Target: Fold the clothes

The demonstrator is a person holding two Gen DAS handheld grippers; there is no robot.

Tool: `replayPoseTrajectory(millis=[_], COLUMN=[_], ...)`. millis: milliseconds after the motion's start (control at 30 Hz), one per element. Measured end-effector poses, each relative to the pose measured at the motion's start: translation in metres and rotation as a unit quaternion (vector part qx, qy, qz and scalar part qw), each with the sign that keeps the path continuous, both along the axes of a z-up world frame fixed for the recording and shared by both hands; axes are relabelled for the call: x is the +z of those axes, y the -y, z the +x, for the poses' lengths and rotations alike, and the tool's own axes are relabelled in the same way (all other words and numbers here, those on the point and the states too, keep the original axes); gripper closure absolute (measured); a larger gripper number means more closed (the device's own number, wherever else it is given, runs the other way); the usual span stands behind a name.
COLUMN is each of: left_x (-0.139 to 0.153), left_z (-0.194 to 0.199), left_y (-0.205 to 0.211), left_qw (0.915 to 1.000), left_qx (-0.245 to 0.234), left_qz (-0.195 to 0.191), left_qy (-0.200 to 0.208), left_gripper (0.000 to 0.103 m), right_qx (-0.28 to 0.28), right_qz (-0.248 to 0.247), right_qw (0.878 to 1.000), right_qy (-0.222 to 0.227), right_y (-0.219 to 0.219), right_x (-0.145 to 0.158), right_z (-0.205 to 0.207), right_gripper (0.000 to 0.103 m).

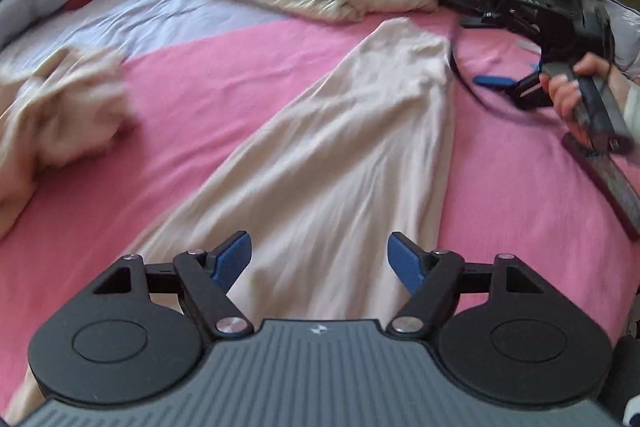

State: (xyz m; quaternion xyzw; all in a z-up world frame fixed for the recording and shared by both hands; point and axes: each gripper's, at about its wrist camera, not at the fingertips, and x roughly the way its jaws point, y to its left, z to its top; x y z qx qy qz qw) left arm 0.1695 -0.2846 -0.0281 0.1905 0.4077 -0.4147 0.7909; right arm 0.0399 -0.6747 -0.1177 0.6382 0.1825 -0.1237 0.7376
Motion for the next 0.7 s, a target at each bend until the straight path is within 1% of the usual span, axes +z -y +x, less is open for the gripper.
replayPoseTrajectory(millis=[67,100,133,200,267,300,333,367,400,467,567,600,633,667,700], left_x=[-0.001,-0.001,-0.001,-0.002,-0.006,-0.008,-0.010,-0.013,-0.016,-0.023,-0.031,-0.032,-0.032,-0.033,-0.033], left_z=[0.011,0.015,0.020,0.029,0.034,0.034,0.035,0.035,0.035,0.034,0.031,0.030,0.030,0.030,0.030], left_y=[0.029,0.040,0.050,0.068,0.084,0.090,0.097,0.103,0.108,0.116,0.124,0.125,0.125,0.125,0.125], left_qw=[0.9998,0.9996,0.9994,0.9991,0.9989,0.9990,0.9991,0.9991,0.9989,0.9983,0.9975,0.9973,0.9972,0.9969,0.9966], left_qx=[-0.017,-0.021,-0.023,-0.026,-0.027,-0.030,-0.034,-0.038,-0.045,-0.054,-0.061,-0.063,-0.065,-0.067,-0.070], left_qz=[-0.007,-0.014,-0.023,-0.034,-0.034,-0.029,-0.021,-0.014,-0.009,0.003,0.021,0.024,0.026,0.027,0.029], left_qy=[0.011,0.012,0.007,-0.009,-0.017,-0.017,-0.014,-0.012,-0.013,-0.022,-0.028,-0.027,-0.028,-0.030,-0.031], left_gripper=[0.027,0.027,0.027,0.027,0.027,0.027,0.027,0.027,0.027,0.027,0.026,0.026,0.024,0.022,0.021], right_qx=[0.008,0.015,0.024,0.044,0.063,0.063,0.059,0.055,0.052,0.086,0.127,0.131,0.152,0.184,0.227], right_qz=[0.025,0.032,0.036,0.032,0.012,-0.008,-0.031,-0.066,-0.108,-0.165,-0.202,-0.213,-0.228,-0.246,-0.271], right_qw=[0.999,0.998,0.997,0.997,0.998,0.998,0.998,0.996,0.992,0.982,0.968,0.965,0.959,0.950,0.935], right_qy=[0.043,0.059,0.064,0.046,0.018,0.003,-0.011,-0.020,-0.026,-0.036,-0.077,-0.080,-0.068,-0.050,-0.033], right_y=[0.007,0.010,0.012,0.015,0.016,0.016,0.015,0.012,0.007,0.001,-0.010,-0.013,-0.020,-0.029,-0.040], right_x=[0.001,0.001,0.002,0.000,-0.002,0.000,0.003,0.010,0.019,0.030,0.029,0.031,0.038,0.046,0.055], right_z=[-0.009,-0.012,-0.012,-0.008,0.002,0.007,0.012,0.018,0.024,0.042,0.065,0.069,0.074,0.080,0.087], right_gripper=[0.028,0.028,0.028,0.028,0.030,0.035,0.039,0.039,0.039,0.038,0.038,0.039,0.039,0.039,0.039])
